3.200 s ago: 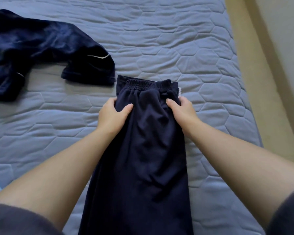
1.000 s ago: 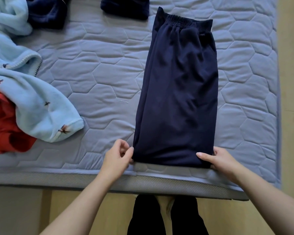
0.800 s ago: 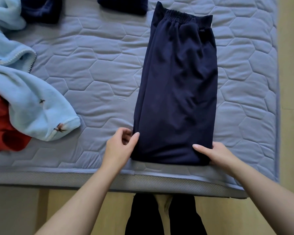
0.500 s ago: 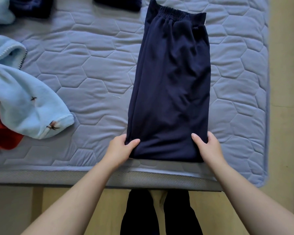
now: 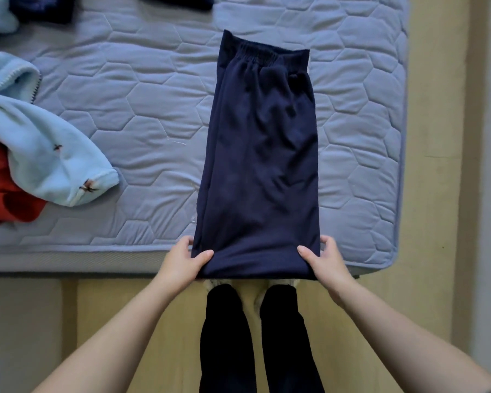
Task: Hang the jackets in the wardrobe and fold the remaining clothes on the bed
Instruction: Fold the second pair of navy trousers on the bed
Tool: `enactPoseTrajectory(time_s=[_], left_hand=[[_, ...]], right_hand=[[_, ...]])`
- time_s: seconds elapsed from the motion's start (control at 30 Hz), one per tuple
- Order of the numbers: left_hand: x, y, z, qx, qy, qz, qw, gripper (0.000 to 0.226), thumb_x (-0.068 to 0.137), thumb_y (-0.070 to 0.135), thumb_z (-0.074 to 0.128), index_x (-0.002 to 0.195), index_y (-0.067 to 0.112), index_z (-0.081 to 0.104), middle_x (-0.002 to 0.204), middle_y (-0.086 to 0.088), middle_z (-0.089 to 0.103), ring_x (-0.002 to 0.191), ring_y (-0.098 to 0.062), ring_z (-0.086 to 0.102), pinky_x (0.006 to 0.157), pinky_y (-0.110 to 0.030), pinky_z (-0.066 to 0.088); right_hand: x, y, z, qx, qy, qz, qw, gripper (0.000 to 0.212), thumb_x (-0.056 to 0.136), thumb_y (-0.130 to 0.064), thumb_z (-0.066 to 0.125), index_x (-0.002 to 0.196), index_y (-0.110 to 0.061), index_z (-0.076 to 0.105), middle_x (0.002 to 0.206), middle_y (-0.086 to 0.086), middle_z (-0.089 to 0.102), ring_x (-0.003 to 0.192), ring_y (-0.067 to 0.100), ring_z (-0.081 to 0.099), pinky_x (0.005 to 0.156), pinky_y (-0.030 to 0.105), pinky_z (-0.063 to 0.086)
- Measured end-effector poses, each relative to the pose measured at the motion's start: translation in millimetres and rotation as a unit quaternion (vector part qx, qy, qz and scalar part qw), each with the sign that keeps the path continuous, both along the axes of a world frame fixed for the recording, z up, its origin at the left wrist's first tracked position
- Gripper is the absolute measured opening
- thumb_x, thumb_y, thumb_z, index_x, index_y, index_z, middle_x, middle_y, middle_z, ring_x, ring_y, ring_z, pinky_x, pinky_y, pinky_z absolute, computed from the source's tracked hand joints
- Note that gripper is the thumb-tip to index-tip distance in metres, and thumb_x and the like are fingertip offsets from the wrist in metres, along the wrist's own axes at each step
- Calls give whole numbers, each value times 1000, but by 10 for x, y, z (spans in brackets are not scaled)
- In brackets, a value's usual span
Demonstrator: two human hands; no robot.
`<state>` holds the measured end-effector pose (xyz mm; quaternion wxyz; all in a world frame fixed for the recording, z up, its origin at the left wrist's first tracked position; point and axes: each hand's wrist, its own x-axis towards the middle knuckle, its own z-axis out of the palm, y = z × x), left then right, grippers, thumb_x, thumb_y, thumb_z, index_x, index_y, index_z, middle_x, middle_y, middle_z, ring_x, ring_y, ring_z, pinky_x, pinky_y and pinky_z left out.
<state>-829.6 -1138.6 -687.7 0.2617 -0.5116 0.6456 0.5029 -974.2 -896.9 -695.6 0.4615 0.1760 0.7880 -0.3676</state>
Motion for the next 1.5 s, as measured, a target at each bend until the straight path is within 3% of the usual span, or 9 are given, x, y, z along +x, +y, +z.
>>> enactPoseTrajectory(time_s=[0.17, 0.37, 0.6, 0.8, 0.97, 1.07, 1.2, 1.3, 1.5], left_hand=[[-59, 73, 669, 90, 93, 127, 983, 63, 91, 3, 58, 137, 38, 32, 85, -18, 71, 57, -29, 66, 48, -31, 53], [-1047, -480, 1164, 96, 200, 186, 957, 29, 98, 9, 40, 92, 16, 67, 75, -17, 63, 38, -23, 57, 38, -22, 46], [-2600, -1311, 860, 138, 251, 252, 924, 45, 100, 48, 24, 118, 16, 49, 99, -13, 73, 86, -22, 71, 71, -33, 56], [-2776, -979, 233, -157, 258, 77, 950, 67, 96, 24, 53, 151, 13, 16, 155, -8, 30, 141, -18, 31, 116, -34, 24], [-2349, -918, -175, -177, 96, 106, 974, 76, 87, 39, 63, 147, 12, 25, 147, -8, 41, 132, -26, 41, 106, -37, 35], [-2385, -1016, -315, -78, 107, 97, 986, 56, 88, 44, 61, 134, 16, 47, 129, 0, 58, 117, -22, 54, 97, -35, 43], [-2437, -1004, -381, -176, 125, 35, 976, 29, 91, 38, 59, 111, 18, 56, 115, -4, 64, 108, -27, 57, 78, -29, 37], [-2453, -935, -390, -207, 54, 40, 976, 37, 93, 37, 55, 117, 10, 50, 120, -13, 61, 110, -35, 54, 80, -35, 39], [-2759, -937, -268, -464, 241, -221, 823, 61, 94, 30, 38, 151, 15, 22, 159, -2, 19, 147, -22, 14, 116, -47, 15]], right_hand=[[-151, 68, 510, -55, 5, -30, 998, 65, 92, -15, 61, 140, -42, 26, 91, -14, 72, 86, 4, 68, 85, 26, 49], [-1263, -431, 1015, -168, 25, -73, 983, 36, 94, -5, 39, 81, -18, 70, 78, -1, 72, 68, 14, 68, 55, 26, 51], [-2596, -1370, 852, -224, 42, -71, 971, 44, 102, -49, 17, 123, -24, 47, 93, -1, 74, 89, 14, 70, 79, 33, 46], [-2274, -1643, 256, -64, 243, 25, 968, 65, 98, -27, 49, 152, -16, 15, 151, 5, 35, 136, 17, 36, 107, 20, 28], [-1935, -1506, -47, 45, 209, 43, 976, 67, 93, -36, 55, 147, -10, 26, 150, 7, 36, 135, 26, 37, 107, 40, 31], [-2012, -1613, -104, 57, 202, 27, 977, 47, 91, -42, 55, 125, -10, 46, 125, 7, 57, 114, 29, 54, 91, 39, 42], [-1978, -1609, -178, 61, 223, 40, 972, 26, 97, -35, 50, 102, -10, 45, 96, 8, 59, 92, 33, 56, 72, 38, 40], [-1996, -1593, -206, 104, 209, 31, 972, 33, 97, -34, 50, 120, -11, 44, 115, 10, 58, 106, 35, 54, 81, 40, 42], [-2083, -1869, -212, 105, 523, 281, 798, 68, 93, -34, 46, 152, -14, 19, 160, 5, 15, 147, 24, 14, 116, 49, 12]])
